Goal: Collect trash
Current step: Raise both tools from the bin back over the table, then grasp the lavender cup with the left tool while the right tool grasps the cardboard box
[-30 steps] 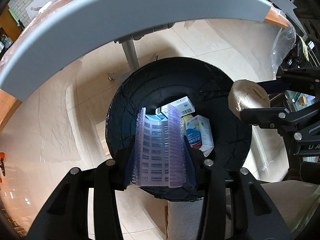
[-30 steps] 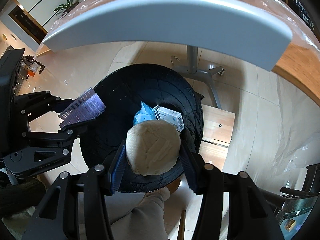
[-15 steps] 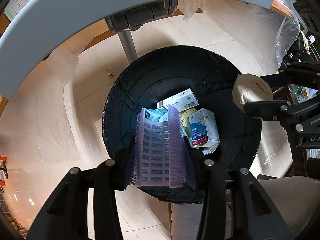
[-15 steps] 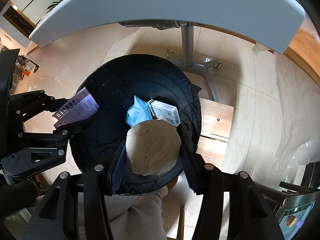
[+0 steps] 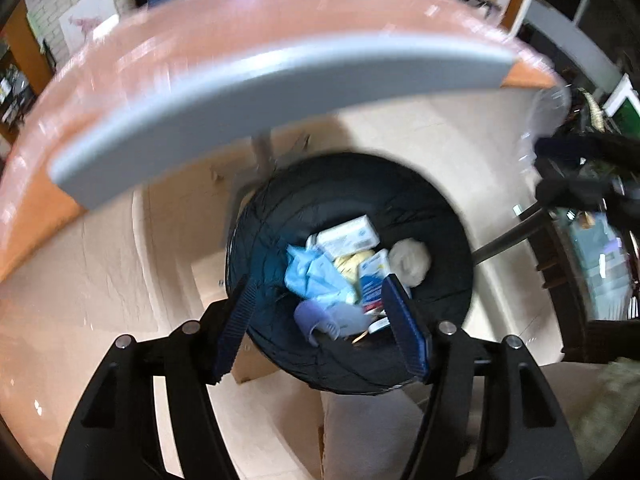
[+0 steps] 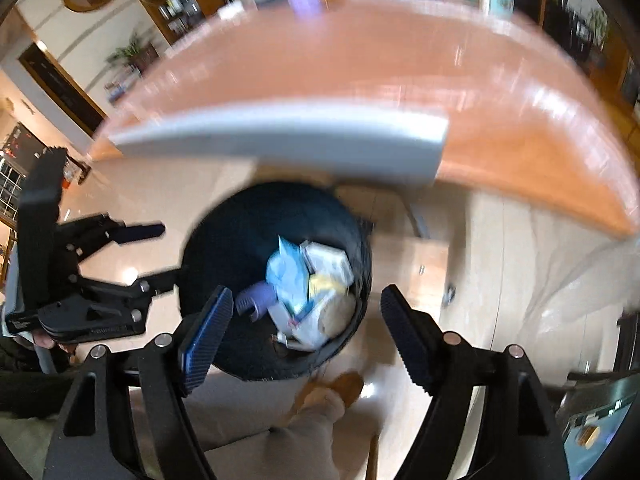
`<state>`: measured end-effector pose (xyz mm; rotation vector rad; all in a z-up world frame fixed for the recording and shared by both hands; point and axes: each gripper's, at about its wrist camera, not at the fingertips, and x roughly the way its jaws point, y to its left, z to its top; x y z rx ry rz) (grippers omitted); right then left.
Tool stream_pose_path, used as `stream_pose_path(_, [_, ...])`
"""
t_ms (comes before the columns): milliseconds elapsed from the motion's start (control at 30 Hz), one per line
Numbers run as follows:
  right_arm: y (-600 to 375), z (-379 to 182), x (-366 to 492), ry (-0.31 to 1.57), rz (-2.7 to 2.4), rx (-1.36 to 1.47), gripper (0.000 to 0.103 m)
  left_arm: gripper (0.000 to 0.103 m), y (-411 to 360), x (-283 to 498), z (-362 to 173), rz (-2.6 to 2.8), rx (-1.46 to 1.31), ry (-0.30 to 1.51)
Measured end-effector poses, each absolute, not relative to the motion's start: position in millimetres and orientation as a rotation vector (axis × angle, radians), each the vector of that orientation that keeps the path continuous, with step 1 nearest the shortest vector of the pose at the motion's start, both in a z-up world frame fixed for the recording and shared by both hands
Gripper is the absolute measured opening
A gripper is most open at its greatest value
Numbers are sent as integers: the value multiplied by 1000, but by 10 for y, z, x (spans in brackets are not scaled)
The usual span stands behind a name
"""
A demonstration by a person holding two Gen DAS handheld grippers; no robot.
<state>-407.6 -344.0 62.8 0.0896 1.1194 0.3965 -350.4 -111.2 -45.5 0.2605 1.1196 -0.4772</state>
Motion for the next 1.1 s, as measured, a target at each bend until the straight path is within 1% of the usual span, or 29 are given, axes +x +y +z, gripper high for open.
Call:
stream_pose_path(33, [-3466,737,-4075,1084,391,89,82,66,-1118,-3522,-335,-497,255,1092])
stream_pose_path(67, [-3487,827,-4061,1055,386,91,86,68,-1127,-3542,-222,-516,251,1063])
stream_pose_path(100, [-3515,954,-4022,1014,376,96,88,71,-1137,-3555,-84,-531,249,1023])
stream_pose_path(133, [-3536,1058,-3966,979,363,101,91,78,-1143,-3551,17,-535,251,990])
stream_pose_path(167, [-3547,1118,-3920,959,353,105,94,82,-1145,-3531,144,-531,259,946])
stream_pose_path(200, [-3558,1183,-3843,930,339,112,95,83,-1144,-3505,232,-521,264,917])
stream_pose_path(267, [-3544,1236,-3694,902,313,118,97,90,-1113,-3362,420,-481,263,856])
stream_pose_path(400, [-3409,1226,-3322,894,297,109,97,90,-964,-2937,676,-399,206,800])
stream_pose_path(567, [-3236,1192,-2903,888,287,62,97,90,-879,-2440,791,-346,186,775])
stream_pose_path(800, [-3349,1111,-2130,874,151,-48,97,90,-1076,-1808,615,-345,233,776])
stream_pose_path(1033, [-3489,869,-1498,938,135,-8,97,90,-1330,-1289,461,-389,230,794])
stream_pose_path(1100, [-3496,811,-1355,947,143,-10,97,88,-1386,-1142,428,-408,204,802])
